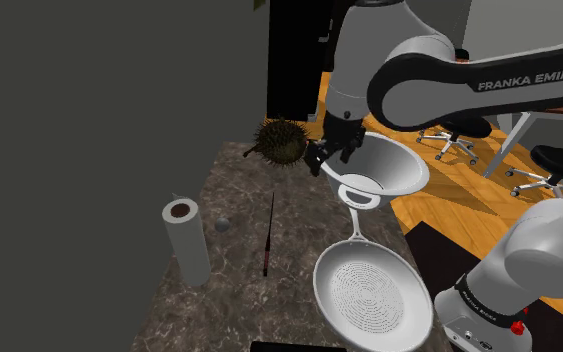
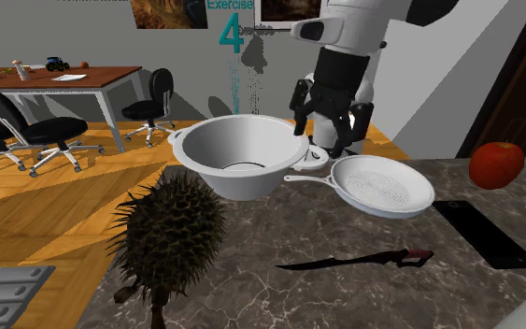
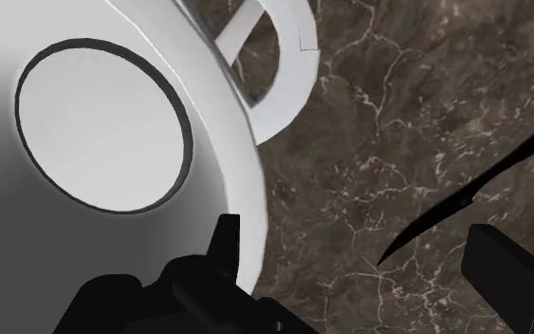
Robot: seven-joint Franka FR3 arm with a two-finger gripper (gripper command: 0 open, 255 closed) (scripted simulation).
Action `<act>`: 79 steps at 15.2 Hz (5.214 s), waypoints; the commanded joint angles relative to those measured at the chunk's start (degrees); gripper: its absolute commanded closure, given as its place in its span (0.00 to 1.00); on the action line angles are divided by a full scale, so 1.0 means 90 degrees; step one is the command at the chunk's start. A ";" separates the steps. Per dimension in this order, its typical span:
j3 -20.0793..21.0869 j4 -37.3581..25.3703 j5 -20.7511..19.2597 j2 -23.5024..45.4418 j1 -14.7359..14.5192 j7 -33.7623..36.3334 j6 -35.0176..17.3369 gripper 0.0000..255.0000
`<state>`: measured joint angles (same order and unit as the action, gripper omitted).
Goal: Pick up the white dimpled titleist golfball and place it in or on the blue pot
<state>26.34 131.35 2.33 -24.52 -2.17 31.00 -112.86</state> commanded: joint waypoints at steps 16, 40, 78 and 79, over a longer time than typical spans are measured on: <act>0.1532 -0.3296 -0.3224 0.4738 -0.0706 0.4108 0.0026 0.00; 0.1014 -0.4740 -0.4262 0.6532 -0.1711 0.4862 0.0134 1.00; 0.1273 -0.6665 -0.3766 0.6026 -0.1950 0.4032 0.2304 1.00; 0.1273 -0.6768 -0.3768 0.6035 -0.1977 0.4006 0.2391 1.00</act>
<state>37.82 71.68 -31.53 29.61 -19.61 67.35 -92.34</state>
